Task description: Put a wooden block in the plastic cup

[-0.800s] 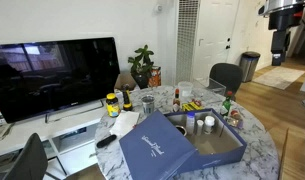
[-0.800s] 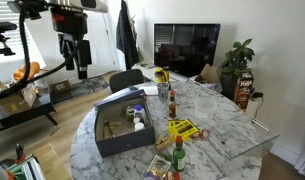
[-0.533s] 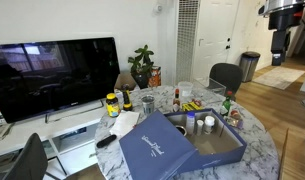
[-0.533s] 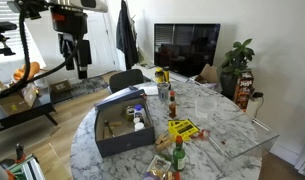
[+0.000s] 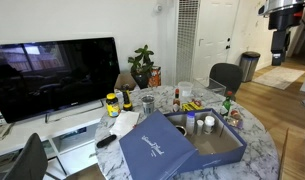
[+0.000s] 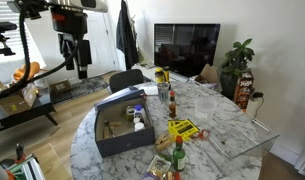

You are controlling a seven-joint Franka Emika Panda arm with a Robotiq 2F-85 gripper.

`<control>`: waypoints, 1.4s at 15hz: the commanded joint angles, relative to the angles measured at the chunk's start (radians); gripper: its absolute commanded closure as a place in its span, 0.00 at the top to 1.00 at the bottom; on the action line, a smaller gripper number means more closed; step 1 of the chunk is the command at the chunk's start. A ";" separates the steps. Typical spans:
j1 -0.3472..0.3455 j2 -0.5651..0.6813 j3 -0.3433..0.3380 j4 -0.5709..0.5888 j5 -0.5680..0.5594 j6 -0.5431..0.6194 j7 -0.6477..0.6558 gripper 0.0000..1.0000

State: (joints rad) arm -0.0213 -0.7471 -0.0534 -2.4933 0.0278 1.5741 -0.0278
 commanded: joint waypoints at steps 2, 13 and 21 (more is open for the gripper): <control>-0.004 0.001 0.003 0.002 0.002 -0.002 -0.003 1.00; -0.004 0.001 0.003 0.002 0.002 -0.002 -0.003 1.00; -0.107 0.243 -0.043 -0.134 -0.081 0.596 0.018 1.00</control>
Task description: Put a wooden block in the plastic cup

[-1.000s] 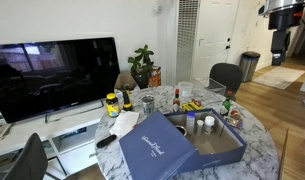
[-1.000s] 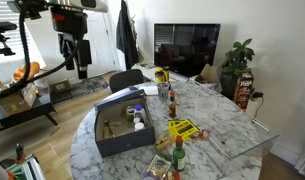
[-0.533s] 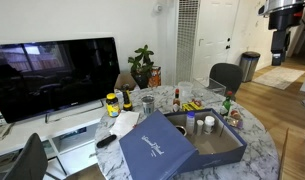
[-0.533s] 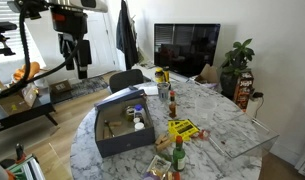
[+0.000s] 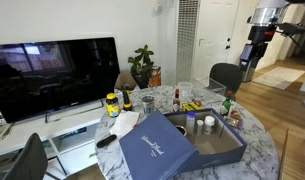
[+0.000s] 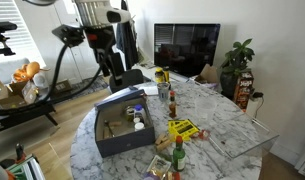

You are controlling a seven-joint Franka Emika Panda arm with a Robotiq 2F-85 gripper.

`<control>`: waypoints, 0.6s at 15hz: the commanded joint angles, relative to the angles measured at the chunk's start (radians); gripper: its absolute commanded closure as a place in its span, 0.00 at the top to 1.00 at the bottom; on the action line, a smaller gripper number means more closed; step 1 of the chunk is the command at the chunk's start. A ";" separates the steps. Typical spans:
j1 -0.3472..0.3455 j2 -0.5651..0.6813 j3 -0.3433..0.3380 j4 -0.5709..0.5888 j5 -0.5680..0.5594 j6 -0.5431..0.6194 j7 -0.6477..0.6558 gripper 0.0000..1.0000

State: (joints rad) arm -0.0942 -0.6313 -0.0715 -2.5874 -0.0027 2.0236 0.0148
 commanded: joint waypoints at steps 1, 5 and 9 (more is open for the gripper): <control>-0.051 0.174 -0.032 -0.050 -0.074 0.183 -0.024 1.00; -0.068 0.229 -0.046 -0.061 -0.077 0.197 -0.006 1.00; -0.077 0.317 -0.063 -0.049 -0.077 0.216 -0.012 1.00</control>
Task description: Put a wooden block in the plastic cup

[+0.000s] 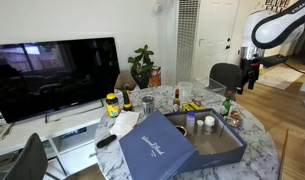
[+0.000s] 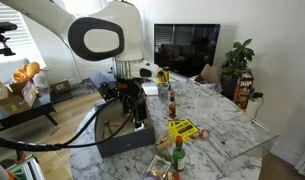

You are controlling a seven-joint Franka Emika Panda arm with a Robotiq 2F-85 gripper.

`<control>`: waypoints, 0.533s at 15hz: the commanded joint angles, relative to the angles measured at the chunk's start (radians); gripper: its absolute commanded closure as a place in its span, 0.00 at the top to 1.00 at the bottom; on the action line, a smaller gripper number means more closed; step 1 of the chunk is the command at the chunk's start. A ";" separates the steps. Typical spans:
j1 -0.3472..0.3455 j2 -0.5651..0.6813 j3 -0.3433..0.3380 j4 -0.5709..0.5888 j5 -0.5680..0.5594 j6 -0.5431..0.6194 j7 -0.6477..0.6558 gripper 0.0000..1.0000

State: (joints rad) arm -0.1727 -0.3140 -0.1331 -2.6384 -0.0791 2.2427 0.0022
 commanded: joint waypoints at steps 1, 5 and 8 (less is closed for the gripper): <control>0.002 -0.001 -0.001 0.004 -0.001 -0.003 0.000 1.00; 0.028 0.255 -0.003 0.051 0.065 0.219 0.020 1.00; 0.030 0.421 -0.004 0.100 0.089 0.303 -0.020 1.00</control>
State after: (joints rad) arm -0.1548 -0.0877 -0.1301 -2.6174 -0.0378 2.4835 0.0208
